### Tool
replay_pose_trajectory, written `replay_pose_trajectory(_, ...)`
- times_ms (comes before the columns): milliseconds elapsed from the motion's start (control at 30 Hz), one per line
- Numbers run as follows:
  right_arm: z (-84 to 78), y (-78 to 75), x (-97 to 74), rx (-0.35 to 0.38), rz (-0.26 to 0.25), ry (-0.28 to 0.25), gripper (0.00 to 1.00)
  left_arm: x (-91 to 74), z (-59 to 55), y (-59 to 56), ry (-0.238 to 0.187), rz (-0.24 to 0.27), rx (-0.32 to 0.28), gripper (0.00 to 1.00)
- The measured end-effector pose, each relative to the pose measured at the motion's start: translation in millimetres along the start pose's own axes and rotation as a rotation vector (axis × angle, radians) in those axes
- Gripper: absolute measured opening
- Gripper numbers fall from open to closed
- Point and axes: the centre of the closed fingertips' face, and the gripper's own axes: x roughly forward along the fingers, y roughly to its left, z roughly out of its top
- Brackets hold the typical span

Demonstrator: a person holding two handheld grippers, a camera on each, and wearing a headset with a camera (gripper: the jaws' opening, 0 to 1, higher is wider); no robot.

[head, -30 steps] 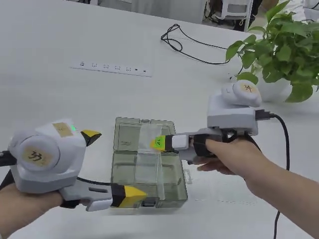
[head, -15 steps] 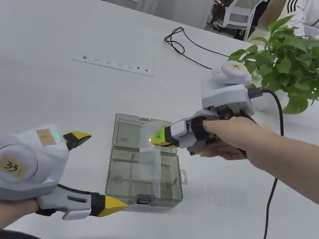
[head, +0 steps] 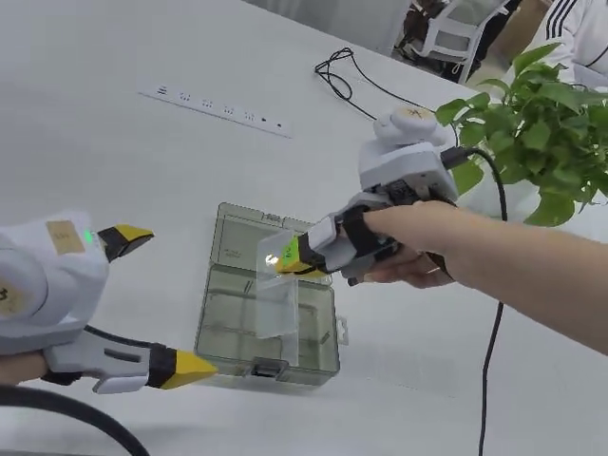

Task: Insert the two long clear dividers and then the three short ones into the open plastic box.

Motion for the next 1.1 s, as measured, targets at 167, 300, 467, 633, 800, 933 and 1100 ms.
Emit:
replay_pose_trajectory(167,1.4,-6.1,5.1,0.082,-0.018,0.043,0.02,2.8,-0.3,-3.1,-0.012,-0.007,-0.007,1.00)
replay_pose_trajectory(300,0.0,-10.1,13.4,0.154,-0.024,0.075,0.02,4.1,0.1,-6.4,-0.019,-0.018,-0.008,0.99)
replay_pose_trajectory(467,-4.0,-10.9,20.8,0.200,-0.029,0.092,0.02,3.7,-1.6,-6.6,-0.023,-0.019,-0.018,0.99)
replay_pose_trajectory(633,-8.5,-21.2,26.0,0.234,-0.048,0.122,0.02,3.3,-5.3,-6.0,-0.023,-0.016,-0.030,0.98)
replay_pose_trajectory(800,-16.2,-19.9,28.5,0.256,-0.053,0.129,0.02,3.8,-7.7,-6.5,-0.022,-0.015,-0.040,0.98)
replay_pose_trajectory(933,-18.4,-19.2,31.6,0.248,-0.057,0.147,0.02,4.4,-9.1,-7.1,-0.020,-0.016,-0.046,0.97)
replay_pose_trajectory(1100,-19.6,-18.8,33.5,0.237,-0.074,0.156,0.02,4.0,-10.4,-6.3,-0.021,-0.014,-0.059,0.97)
